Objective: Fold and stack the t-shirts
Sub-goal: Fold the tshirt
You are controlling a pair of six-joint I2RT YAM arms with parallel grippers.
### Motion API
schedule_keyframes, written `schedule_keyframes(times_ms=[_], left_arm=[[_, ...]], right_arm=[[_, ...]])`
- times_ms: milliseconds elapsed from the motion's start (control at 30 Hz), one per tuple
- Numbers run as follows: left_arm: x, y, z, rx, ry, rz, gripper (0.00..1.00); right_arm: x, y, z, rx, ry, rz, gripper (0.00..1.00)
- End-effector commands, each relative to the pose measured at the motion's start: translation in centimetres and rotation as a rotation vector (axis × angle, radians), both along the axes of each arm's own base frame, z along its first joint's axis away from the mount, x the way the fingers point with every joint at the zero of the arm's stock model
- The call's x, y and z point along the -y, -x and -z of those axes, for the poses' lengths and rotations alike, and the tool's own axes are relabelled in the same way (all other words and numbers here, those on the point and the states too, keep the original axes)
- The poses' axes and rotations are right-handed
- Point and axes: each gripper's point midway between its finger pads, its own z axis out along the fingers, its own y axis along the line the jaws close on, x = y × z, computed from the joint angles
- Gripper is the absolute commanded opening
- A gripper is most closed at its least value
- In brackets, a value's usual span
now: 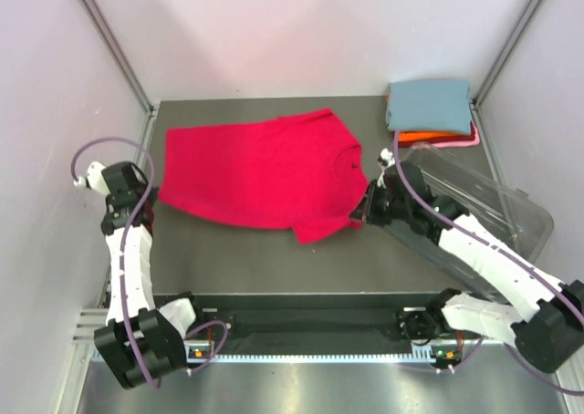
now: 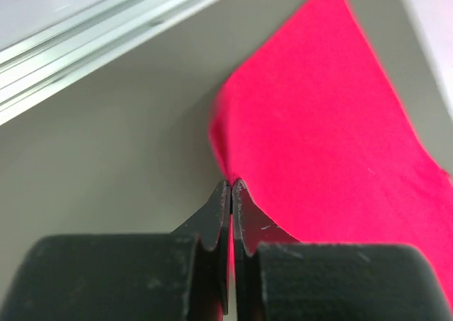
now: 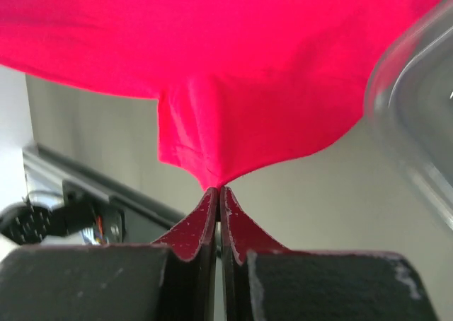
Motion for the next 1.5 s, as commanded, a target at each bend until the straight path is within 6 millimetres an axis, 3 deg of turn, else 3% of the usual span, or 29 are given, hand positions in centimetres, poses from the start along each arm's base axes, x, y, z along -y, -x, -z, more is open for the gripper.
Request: schedule_keyframes(times_ms=[0,33,233,367,600,833,1000,1067,1100,1167,1200,1300,1467], left_arm=[[-2.4,2.3,1.7,-0.014,-0.042,-0.180,0.00],[-2.6,3.1,2.8,-0.036,-0.046,-0.203,0.00],[-3.4,4.6,2.7,-0.048,-0.087,-0.263,0.00],[-3.8,5.3,4.2,-0.101,-0.075,-0.315,0.00],[-4.1,5.7,5.0,-0.125,-0.082,-0.332,0.00],[-4.5,6.6,6.6,-0.178,-0.092,-0.374,0.00],[-4.3,5.5,8.3,-0.196,-0.057,-0.354,0.00],[-4.2,5.3,8.7,-0.216,-0.042,-0.348,0.00],[-4.2,5.1,8.5,-0.212,-0.037,-0.350,0.00],[-4.3,4.8,8.5,-0.213,-0.031,-0.352,0.00],[-4.2,4.6,8.4,-0.207,-0.029,-0.345,0.00],[-4.0,3.3,8.4,-0.189,-0.029,-0.296,0.00],[-4.3,2.0,9.9,-0.253,-0.011,-0.276,0.00]], right_arm=[[-1.2,1.4,-0.6,0.034,-0.086,-0.020,0.00],[-1.5,1.8,-0.2,0.042,-0.079,-0.037,0.00],[-2.3,3.2,2.1,-0.022,-0.030,-0.075,0.00],[-2.5,3.7,2.8,-0.051,-0.014,-0.070,0.00],[-2.5,3.4,1.8,-0.008,0.004,-0.017,0.00],[-0.9,1.9,0.5,0.116,0.052,0.086,0.00],[-3.4,0.0,-0.3,0.173,0.083,-0.025,0.00],[-2.9,-0.9,1.1,0.137,0.180,-0.018,0.00],[-3.1,-1.8,-0.2,0.164,0.198,-0.020,0.00],[-3.1,-2.7,0.6,0.142,0.256,-0.030,0.00],[-3.6,-3.4,-0.3,0.160,0.253,-0.037,0.00],[-4.1,-4.9,-0.3,0.150,0.284,-0.043,0.00],[-3.5,-8.6,0.3,0.163,0.348,-0.017,0.00]])
